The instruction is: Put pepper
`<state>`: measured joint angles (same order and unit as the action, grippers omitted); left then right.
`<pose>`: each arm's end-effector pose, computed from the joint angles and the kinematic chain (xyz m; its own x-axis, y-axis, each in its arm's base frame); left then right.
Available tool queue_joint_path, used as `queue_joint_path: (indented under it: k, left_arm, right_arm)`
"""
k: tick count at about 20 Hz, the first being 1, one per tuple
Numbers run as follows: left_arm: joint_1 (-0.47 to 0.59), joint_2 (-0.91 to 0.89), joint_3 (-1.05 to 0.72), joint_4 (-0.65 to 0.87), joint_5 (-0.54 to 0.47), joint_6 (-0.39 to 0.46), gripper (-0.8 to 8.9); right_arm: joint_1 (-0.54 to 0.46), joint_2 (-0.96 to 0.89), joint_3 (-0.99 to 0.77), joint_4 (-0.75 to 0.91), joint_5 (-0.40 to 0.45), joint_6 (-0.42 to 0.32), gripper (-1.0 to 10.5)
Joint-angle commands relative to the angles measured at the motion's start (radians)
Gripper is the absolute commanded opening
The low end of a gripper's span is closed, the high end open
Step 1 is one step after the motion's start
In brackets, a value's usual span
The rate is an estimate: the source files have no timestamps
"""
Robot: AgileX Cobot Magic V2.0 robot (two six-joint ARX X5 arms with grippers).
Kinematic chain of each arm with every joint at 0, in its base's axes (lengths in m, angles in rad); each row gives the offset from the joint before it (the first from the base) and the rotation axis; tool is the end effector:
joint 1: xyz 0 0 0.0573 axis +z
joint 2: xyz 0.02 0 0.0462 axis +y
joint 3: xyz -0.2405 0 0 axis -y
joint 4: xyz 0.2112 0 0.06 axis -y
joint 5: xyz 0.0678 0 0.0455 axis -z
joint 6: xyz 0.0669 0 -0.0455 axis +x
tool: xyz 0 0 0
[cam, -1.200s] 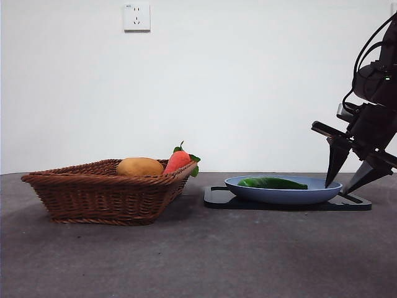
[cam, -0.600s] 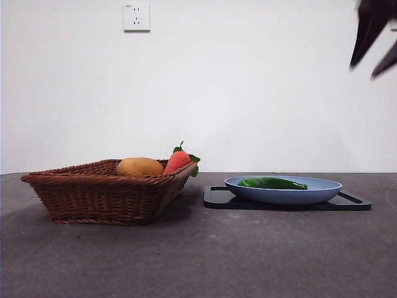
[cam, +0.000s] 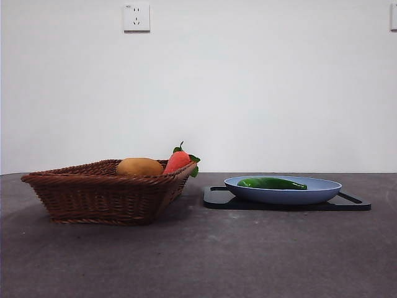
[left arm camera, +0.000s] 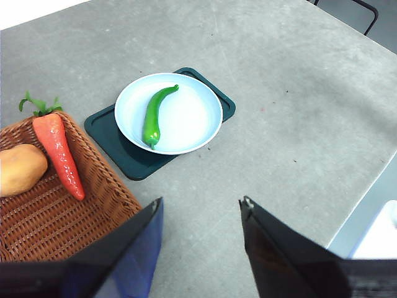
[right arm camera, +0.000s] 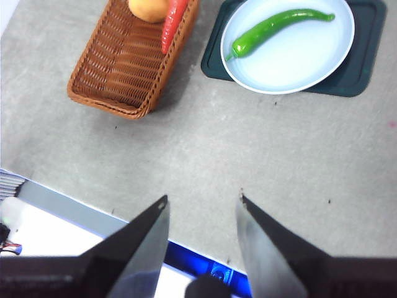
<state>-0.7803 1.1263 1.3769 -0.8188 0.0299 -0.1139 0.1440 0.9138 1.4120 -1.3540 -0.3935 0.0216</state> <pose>0.1548 -0.1561 0.3587 0.5777 -0.6139 -0.5379 0.6729 0.7312 -0.1118 0.1101 0.0419 0.3497 0.5442 0.4663 -0.6974 -0.3651 0.8801 0.3036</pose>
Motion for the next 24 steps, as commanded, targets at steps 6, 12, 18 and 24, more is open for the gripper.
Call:
queue_joint_path:
  k: [6,12,18,24]
  left_arm:
    - [-0.01,0.009,0.019,0.002,0.002,0.01,0.07]
    - [-0.01,0.009,0.019,0.018,0.0,0.01,0.08]
    - [-0.01,0.009,0.019,0.075,0.0,0.01,0.08]
    - [0.047,-0.015,0.018,0.132,-0.102,0.113,0.08]
  right_arm:
    - [0.003,-0.01,0.019,-0.017,-0.001,-0.057,0.1]
    - [0.001,-0.004,0.02,-0.016,0.005,-0.038,0.1]
    - [0.001,-0.004,0.02,-0.016,0.006,-0.038,0.1]
    - [0.001,-0.004,0.02,-0.016,0.006,-0.038,0.1]
